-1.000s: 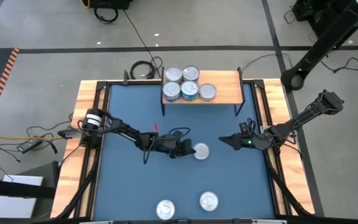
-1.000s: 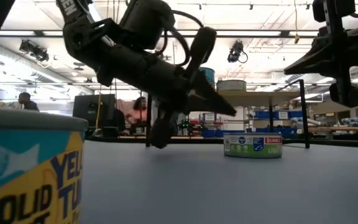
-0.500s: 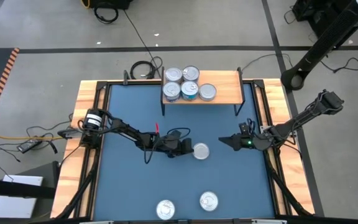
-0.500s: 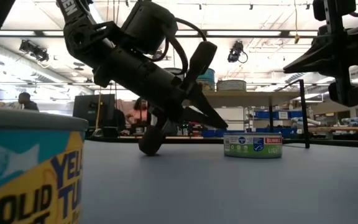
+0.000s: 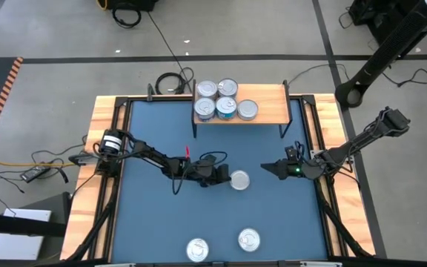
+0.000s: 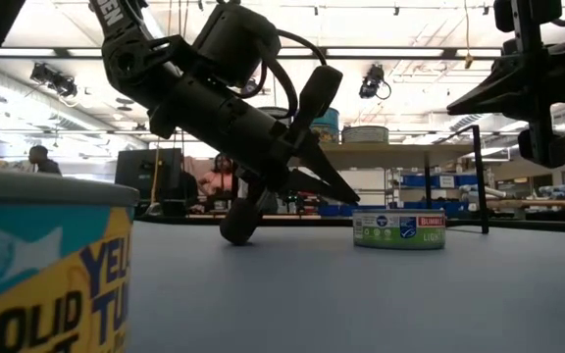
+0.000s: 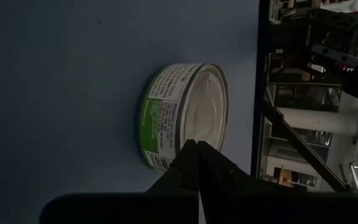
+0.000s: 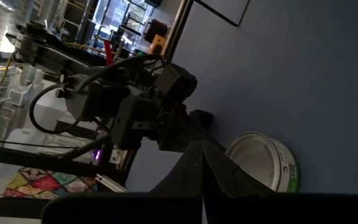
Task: Stack canned seafood by type on shelf
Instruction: Stack the green tuna can on top of the green tuna can on the shelf
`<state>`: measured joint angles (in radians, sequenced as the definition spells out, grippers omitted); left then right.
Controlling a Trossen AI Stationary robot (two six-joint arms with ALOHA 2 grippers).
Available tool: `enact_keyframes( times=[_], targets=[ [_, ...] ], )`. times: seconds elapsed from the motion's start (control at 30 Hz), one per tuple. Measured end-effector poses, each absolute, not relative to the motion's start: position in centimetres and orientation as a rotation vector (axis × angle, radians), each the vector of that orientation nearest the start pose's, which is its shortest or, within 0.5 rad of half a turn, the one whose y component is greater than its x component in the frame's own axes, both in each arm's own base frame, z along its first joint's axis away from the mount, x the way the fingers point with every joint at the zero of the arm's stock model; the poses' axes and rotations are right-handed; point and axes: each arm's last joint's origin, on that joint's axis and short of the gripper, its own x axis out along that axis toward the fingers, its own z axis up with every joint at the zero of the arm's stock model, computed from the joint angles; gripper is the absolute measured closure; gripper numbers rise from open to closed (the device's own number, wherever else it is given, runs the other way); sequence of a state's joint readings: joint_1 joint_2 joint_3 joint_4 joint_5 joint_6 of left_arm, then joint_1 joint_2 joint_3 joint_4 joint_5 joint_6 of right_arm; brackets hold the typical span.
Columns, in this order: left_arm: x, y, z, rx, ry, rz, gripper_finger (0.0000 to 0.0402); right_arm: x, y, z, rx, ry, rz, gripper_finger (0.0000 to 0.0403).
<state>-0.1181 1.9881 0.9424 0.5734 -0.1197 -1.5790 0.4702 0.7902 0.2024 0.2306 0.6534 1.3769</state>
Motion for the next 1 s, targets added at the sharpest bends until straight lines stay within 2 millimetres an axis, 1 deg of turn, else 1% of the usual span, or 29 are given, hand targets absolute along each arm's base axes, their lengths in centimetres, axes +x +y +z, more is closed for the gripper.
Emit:
enact_keyframes(
  times=[0.3,0.47,0.67,1.0],
  targets=[
    [38.59,-4.2,11.55,-1.488,0.362,0.375,0.0401,14.74,5.52,17.34,1.172,0.126,-0.352,0.0402],
    [38.5,-4.16,11.31,-1.494,0.382,0.41,0.0401,14.74,5.52,17.34,1.171,0.126,-0.352,0.0402],
    [38.53,-3.92,11.29,-1.477,0.38,0.401,0.0401,14.74,5.51,17.33,1.171,0.126,-0.352,0.0402],
    [38.37,-3.74,10.97,-1.464,0.424,0.424,0.0401,14.74,5.52,17.33,1.163,0.128,-0.351,0.0402]
  ],
)
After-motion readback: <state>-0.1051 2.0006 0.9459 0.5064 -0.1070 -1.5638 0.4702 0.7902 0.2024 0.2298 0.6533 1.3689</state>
